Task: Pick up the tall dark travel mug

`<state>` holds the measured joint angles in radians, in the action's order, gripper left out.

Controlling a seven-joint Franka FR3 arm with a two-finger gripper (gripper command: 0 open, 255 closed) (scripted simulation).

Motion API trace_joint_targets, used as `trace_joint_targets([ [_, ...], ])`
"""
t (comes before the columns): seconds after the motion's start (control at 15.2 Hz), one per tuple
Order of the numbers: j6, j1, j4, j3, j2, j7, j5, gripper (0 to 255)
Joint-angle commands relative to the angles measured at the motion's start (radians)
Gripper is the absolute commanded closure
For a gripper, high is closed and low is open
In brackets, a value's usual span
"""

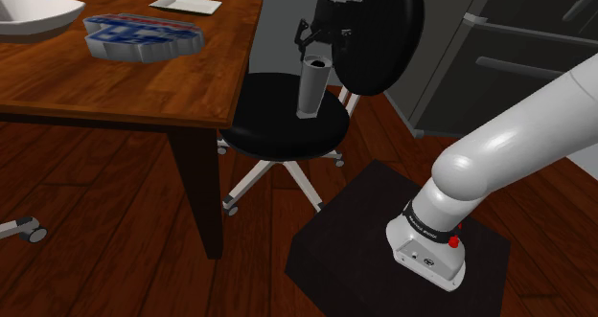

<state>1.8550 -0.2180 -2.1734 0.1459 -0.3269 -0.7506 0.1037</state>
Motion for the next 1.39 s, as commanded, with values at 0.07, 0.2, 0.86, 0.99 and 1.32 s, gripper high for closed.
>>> trace_joint_targets([
  [0.07,0.036,0.0,-0.027,0.002,0.008,0.0,0.001,0],
  [0.2,0.036,0.0,-0.027,0.002,0.008,0.0,0.001,0],
  [0.86,0.036,0.0,-0.027,0.002,0.008,0.0,0.001,255],
  [0.99,0.009,0.0,-0.003,0.001,0.005,-0.001,0.0,255],
  [1.32,-0.059,-0.001,0.061,-0.002,0.002,-0.004,-0.002,255],
])
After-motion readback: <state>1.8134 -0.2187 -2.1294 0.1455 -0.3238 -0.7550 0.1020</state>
